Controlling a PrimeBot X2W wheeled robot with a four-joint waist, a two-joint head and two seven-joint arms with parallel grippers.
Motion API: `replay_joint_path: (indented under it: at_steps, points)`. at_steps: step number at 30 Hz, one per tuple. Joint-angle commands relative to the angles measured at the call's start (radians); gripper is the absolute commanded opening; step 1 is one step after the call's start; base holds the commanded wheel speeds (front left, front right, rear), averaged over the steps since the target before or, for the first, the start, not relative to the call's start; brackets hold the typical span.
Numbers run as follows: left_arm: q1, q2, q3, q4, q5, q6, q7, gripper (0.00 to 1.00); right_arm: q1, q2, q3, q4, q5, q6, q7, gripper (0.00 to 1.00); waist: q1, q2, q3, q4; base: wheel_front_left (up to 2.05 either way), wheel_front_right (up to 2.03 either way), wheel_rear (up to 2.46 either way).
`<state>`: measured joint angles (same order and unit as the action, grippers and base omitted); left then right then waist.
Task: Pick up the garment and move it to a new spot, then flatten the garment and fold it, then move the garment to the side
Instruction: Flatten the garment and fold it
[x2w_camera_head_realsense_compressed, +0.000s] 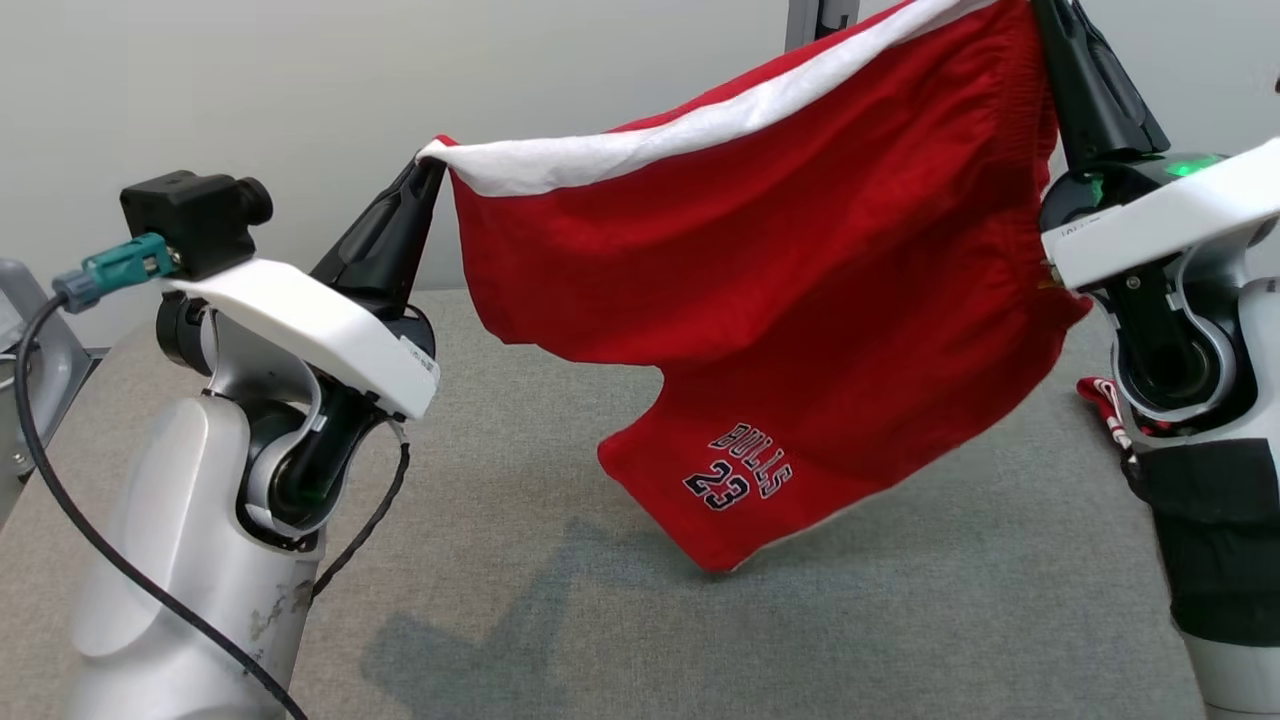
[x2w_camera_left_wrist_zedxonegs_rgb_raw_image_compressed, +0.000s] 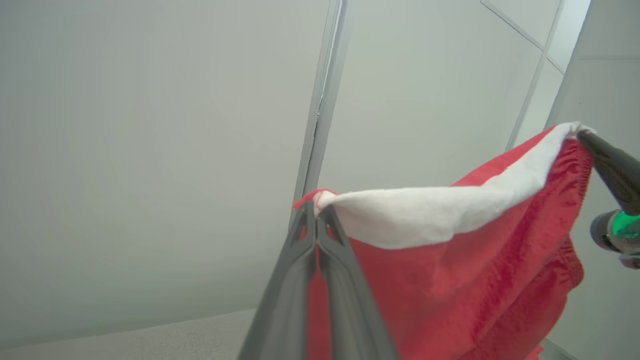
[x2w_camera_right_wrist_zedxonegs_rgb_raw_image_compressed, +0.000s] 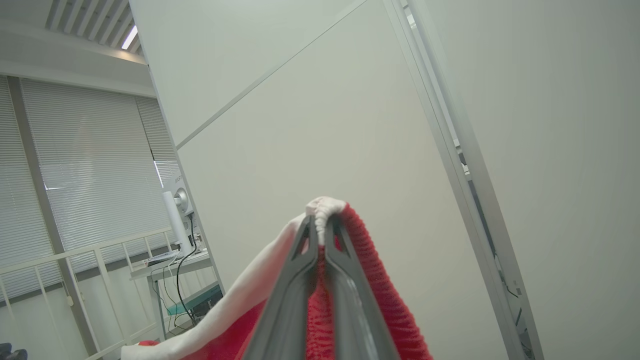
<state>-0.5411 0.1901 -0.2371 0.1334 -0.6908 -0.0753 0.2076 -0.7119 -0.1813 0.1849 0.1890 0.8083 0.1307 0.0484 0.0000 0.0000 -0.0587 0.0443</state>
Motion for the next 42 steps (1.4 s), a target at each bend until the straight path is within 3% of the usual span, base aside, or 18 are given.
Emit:
replay_joint_path:
  at_steps: [1, 8, 14, 22, 27, 31, 42]
  points:
    - [-0.001, -0.005, 0.014, -0.014, -0.027, 0.013, 0.018, 0.0, -0.011, 0.016, -0.018, 0.009, 0.011, 0.0, 0.01, 0.0, 0.0, 0.0, -0.002, 0.0, 0.0, 0.0, 0.0]
    - [0.023, -0.024, 0.037, -0.065, -0.115, 0.045, 0.1, 0.0, -0.019, 0.069, -0.081, 0.052, 0.019, 0.0, 0.049, 0.0, 0.0, 0.0, 0.007, 0.004, 0.0, 0.0, 0.0]
    - [-0.033, -0.005, 0.042, -0.037, -0.107, 0.066, 0.13, 0.0, -0.08, 0.09, -0.099, 0.137, 0.007, 0.0, 0.064, 0.0, 0.0, 0.0, 0.057, -0.001, 0.0, 0.0, 0.0]
    - [-0.295, -0.016, 0.063, 0.036, -0.082, 0.084, 0.114, 0.0, -0.373, 0.106, -0.105, 0.24, 0.05, 0.0, 0.044, 0.0, 0.0, 0.0, 0.307, -0.007, 0.0, 0.0, 0.0]
    - [-0.553, -0.049, 0.08, 0.154, -0.046, 0.085, 0.024, 0.0, -0.597, 0.11, -0.085, 0.326, 0.101, 0.0, -0.031, 0.0, 0.0, 0.0, 0.454, 0.002, 0.0, 0.0, 0.0]
    - [-0.755, -0.089, 0.102, 0.276, -0.037, 0.059, -0.119, 0.0, -0.757, 0.112, -0.06, 0.409, 0.197, 0.0, -0.148, 0.0, 0.0, 0.0, 0.56, 0.011, 0.0, 0.0, 0.0]
    - [-0.837, -0.13, 0.019, 0.505, -0.019, -0.03, -0.401, 0.0, -0.721, 0.056, 0.046, 0.467, 0.395, 0.0, -0.265, 0.0, 0.0, 0.0, 0.652, 0.064, 0.0, 0.0, 0.0]
